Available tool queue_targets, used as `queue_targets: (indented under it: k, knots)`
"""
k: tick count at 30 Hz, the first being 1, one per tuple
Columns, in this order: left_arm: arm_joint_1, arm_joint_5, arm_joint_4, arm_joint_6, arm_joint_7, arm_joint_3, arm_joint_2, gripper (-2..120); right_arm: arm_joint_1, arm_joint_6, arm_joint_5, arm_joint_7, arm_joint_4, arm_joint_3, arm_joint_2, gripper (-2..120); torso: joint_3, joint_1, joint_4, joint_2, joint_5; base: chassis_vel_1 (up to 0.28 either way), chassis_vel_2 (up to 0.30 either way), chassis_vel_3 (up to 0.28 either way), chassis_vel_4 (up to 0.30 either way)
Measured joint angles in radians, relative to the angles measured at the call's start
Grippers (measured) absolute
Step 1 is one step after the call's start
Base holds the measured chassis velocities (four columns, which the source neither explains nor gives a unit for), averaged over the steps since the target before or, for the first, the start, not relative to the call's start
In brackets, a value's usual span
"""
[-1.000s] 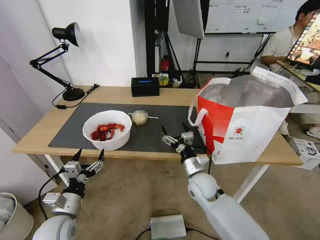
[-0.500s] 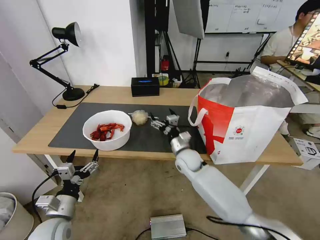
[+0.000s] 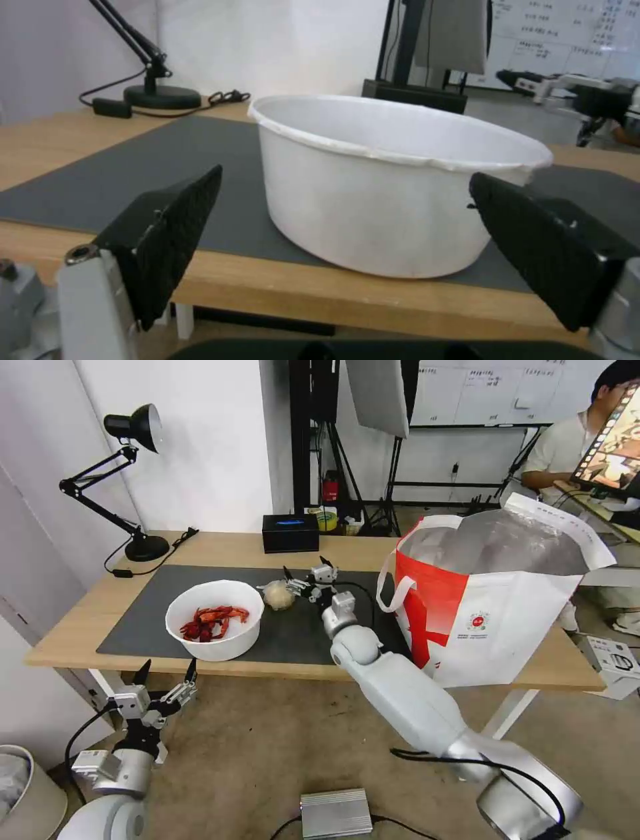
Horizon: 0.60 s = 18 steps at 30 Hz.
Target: Pick up the trash from the table and place it into the takeout bag.
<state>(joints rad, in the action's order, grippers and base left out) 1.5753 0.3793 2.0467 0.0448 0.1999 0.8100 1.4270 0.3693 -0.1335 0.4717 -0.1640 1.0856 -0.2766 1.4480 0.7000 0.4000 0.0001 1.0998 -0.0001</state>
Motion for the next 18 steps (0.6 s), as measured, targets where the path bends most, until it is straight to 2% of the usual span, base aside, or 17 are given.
queue_targets:
  k: [7, 18]
  knots:
    - [-0.002, 0.004, -0.006, 0.000, 0.000, 0.004, -0.002, 100, -0.038, 0.030, 0.006, 0.052, -0.065, -0.003, 0.044, 100, 0.000, 0.000, 0.0000, 0.000, 0.0000, 0.000, 0.000, 0.000, 0.000]
    - [-0.004, 0.008, -0.016, 0.003, 0.000, 0.012, -0.003, 100, -0.066, 0.173, 0.053, 0.094, -0.101, -0.015, 0.057, 100, 0.000, 0.000, -0.0002, 0.000, 0.0001, 0.000, 0.000, 0.000, 0.000]
